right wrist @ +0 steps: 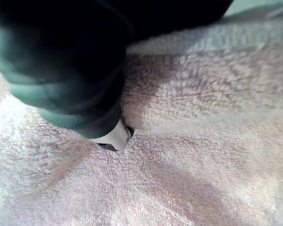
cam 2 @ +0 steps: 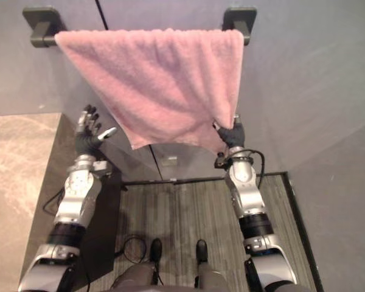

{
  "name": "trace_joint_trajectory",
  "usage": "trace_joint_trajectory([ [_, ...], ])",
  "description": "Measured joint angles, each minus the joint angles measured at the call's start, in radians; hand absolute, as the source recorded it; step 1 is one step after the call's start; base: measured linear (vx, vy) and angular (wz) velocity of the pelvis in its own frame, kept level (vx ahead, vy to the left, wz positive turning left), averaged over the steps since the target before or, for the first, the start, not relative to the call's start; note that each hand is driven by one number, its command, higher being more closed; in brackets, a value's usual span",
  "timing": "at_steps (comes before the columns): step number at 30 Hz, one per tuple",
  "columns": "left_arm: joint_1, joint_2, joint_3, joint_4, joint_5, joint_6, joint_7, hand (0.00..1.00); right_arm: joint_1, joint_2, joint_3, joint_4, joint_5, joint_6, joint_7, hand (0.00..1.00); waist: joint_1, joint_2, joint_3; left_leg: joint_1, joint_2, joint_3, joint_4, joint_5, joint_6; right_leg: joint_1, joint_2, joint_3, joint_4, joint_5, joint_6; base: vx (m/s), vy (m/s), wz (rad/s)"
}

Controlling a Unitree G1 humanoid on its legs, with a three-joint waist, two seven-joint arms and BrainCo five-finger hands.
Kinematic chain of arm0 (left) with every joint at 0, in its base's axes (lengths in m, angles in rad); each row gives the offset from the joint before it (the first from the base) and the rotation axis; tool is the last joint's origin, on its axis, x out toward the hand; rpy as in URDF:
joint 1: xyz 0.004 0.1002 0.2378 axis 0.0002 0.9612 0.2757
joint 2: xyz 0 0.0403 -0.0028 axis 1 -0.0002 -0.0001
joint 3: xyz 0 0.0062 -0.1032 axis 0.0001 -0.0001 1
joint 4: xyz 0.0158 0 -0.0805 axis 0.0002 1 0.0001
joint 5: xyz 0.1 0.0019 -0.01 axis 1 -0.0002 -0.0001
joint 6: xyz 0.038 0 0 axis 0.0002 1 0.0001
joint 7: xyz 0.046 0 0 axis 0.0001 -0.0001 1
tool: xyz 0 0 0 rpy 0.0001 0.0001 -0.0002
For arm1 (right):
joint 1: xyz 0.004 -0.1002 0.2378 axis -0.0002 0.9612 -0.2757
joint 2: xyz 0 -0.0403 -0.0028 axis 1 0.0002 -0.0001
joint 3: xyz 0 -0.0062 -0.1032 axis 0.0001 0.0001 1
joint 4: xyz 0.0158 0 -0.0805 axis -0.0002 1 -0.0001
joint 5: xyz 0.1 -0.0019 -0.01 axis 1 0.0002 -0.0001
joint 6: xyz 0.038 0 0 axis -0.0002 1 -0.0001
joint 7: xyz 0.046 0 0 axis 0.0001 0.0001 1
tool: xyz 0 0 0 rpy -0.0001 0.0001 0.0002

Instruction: Organize washtable

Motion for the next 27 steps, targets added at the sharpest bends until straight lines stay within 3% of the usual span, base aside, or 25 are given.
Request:
trace_joint_trajectory([
  [8,-0.039,-0.001,-0.011,0.037,0.0,0.0,0.029,0.0,-0.022,0.017,0.021,0.0,0.001,0.0,-0.002,1.0,-0.002,-0.002,0.001,-0.016,0.004,0.018,-0.002,0.008,-0.006,-0.017,0.0,0.018,-0.017,0.022,0.002,-0.03,0.042,-0.06],
  [12,-0.088,-0.001,-0.015,0.06,-0.001,0.0,0.057,0.0,-0.047,0.034,0.031,0.001,0.002,0.0,-0.004,1.0,-0.003,-0.011,0.005,-0.028,0.003,0.021,-0.041,0.041,-0.005,-0.048,0.0,0.02,-0.017,0.036,0.003,-0.03,0.032,0.0],
  [13,-0.101,0.0,-0.016,0.067,-0.001,0.001,0.063,1.0,-0.053,0.035,0.041,0.003,0.004,0.0,-0.005,1.0,-0.003,-0.015,0.007,-0.029,0.003,0.022,-0.047,0.048,-0.004,-0.051,0.0,0.02,-0.017,0.038,0.003,-0.03,0.049,0.02],
  [19,-0.161,0.025,-0.024,0.094,-0.008,0.008,0.083,1.0,-0.07,0.078,0.066,0.003,0.009,0.0,-0.019,1.0,-0.012,-0.046,0.015,-0.03,0.0,0.035,-0.065,0.063,-0.006,-0.066,-0.002,0.03,-0.017,0.05,0.006,0.0,0.051,-0.05],
  [27,-0.236,0.029,-0.035,0.092,-0.008,0.007,0.086,1.0,-0.088,0.088,0.085,0.005,0.008,0.0,-0.021,1.0,-0.057,-0.049,0.015,-0.027,-0.004,0.051,-0.072,0.065,-0.003,-0.067,-0.007,0.043,-0.038,0.061,0.012,0.08,0.059,-0.08],
])
